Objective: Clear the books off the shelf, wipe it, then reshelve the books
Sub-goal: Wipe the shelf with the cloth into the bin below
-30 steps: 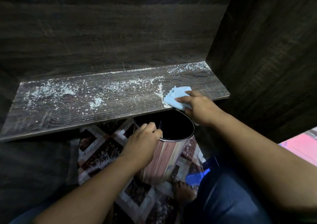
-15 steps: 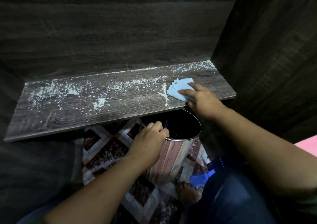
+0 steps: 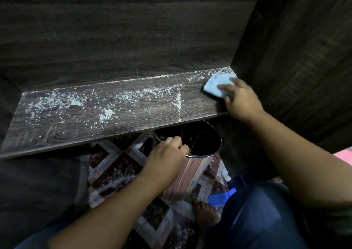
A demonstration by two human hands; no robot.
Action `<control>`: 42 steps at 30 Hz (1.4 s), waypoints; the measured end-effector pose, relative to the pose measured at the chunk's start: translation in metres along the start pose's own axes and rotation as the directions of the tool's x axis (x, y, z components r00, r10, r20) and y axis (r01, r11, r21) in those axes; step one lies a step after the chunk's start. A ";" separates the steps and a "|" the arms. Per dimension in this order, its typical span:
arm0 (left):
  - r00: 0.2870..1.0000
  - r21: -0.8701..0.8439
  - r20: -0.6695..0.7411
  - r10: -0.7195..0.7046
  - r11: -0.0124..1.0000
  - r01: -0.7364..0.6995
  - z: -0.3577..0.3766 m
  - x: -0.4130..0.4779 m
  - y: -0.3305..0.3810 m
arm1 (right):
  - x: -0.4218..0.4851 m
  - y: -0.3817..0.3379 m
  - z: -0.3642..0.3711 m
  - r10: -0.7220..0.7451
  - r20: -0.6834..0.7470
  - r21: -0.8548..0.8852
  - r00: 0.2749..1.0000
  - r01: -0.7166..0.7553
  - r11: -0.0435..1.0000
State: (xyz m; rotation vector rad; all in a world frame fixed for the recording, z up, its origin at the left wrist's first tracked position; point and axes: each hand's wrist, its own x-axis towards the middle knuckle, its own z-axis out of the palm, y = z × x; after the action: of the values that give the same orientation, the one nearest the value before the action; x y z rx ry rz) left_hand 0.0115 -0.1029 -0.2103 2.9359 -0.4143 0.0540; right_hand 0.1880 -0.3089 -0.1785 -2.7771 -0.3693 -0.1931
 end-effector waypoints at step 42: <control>0.997 -0.004 -0.074 0.017 1.000 -0.018 0.026 0.005 -0.008 | 0.040 -0.011 0.049 -0.164 0.090 0.033 0.982 0.161 0.986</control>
State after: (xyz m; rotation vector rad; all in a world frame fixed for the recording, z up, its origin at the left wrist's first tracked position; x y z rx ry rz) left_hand 0.0189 -0.1019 -0.2372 2.9156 -0.4282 0.1637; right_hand 0.2281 -0.2728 -0.2141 -2.7368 -0.6187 -0.0973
